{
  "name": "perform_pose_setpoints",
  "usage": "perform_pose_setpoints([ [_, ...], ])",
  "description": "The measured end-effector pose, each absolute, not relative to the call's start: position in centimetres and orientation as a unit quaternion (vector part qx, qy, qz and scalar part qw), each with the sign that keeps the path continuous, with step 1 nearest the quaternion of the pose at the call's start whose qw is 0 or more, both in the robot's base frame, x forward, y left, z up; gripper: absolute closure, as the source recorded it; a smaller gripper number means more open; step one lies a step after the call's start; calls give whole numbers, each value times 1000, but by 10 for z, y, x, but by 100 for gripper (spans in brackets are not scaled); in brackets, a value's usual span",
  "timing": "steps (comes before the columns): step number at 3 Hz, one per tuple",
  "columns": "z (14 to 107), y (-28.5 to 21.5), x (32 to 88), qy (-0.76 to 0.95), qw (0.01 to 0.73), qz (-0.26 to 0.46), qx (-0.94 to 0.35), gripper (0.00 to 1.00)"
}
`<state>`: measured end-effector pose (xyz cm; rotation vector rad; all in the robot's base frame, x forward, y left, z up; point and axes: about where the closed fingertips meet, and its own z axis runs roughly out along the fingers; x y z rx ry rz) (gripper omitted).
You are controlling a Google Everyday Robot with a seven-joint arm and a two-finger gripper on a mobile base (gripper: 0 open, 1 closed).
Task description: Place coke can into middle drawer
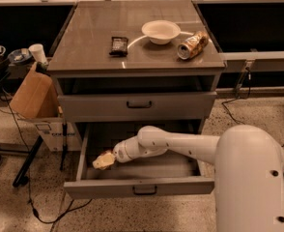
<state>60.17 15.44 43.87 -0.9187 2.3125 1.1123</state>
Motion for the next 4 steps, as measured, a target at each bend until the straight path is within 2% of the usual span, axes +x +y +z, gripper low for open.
perform_pose_setpoints([
  [1,444,147,601,828,225,398,-326,0],
  [4,465,141,604,818,256,393,-331,0],
])
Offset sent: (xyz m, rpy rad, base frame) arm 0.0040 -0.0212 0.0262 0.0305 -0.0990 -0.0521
